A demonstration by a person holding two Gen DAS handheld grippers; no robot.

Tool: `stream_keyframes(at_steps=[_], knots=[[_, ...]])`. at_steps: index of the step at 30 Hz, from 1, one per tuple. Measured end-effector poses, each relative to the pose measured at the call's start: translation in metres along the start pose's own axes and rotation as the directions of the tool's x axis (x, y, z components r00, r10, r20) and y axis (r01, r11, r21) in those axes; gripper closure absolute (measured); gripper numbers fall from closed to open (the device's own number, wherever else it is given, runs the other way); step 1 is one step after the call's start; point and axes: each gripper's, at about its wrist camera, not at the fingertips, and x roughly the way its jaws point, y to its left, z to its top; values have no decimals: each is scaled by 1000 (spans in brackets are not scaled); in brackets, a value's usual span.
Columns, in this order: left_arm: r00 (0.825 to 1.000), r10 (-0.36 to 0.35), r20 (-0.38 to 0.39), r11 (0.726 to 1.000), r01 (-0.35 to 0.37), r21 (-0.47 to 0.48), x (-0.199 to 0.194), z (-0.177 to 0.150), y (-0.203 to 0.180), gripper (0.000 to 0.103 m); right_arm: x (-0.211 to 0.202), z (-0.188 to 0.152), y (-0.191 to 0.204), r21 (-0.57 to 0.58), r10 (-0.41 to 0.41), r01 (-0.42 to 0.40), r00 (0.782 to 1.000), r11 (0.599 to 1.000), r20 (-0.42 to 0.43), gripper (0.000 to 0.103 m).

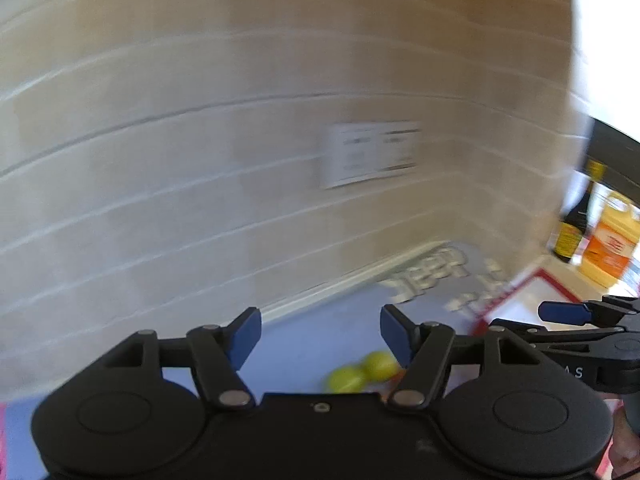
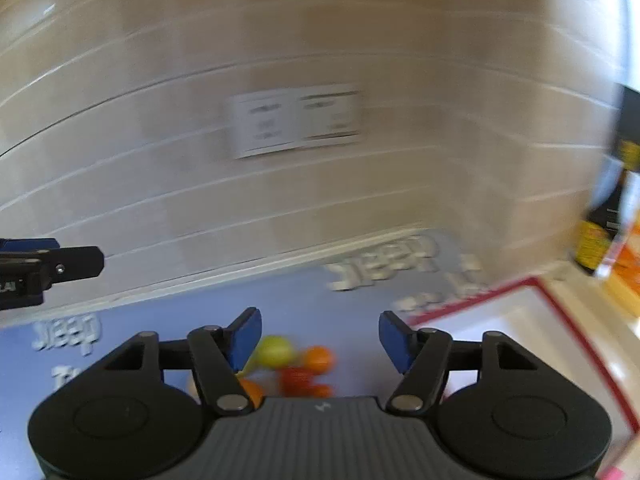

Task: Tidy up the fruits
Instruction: 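Move both open tools back over the fruit pile, then grasp the second mandarin with the left tool while the right tool grasps the large orange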

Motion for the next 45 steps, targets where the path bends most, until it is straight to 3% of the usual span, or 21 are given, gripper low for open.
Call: stream_keyframes(at_steps=[6, 11, 17, 30, 35, 38, 45], knots=[[993, 65, -95, 986, -78, -146, 20, -54, 60, 25, 55, -17, 59, -92, 86, -99, 987, 991, -135, 34], [982, 21, -188, 967, -68, -244, 56, -109, 79, 25, 94, -39, 76, -159, 54, -92, 972, 983, -228, 34], [965, -12, -261, 969, -53, -241, 84, -147, 82, 25, 125, -55, 80, -175, 46, -105, 950, 979, -309, 34], [942, -60, -331, 962, -34, -271, 107, -175, 78, 25, 171, -73, 86, -174, 31, -108, 919, 979, -394, 35], [938, -26, -346, 974, -55, -221, 109, -176, 69, 36, 171, -72, 81, -152, 38, -107, 917, 983, -398, 40], [935, -13, -353, 975, -66, -211, 111, -176, 69, 56, 173, -70, 76, -137, 46, -110, 915, 984, -401, 43], [942, -35, -335, 975, -42, -218, 105, -169, 69, 57, 166, -71, 75, -122, 56, -109, 924, 986, -377, 45]])
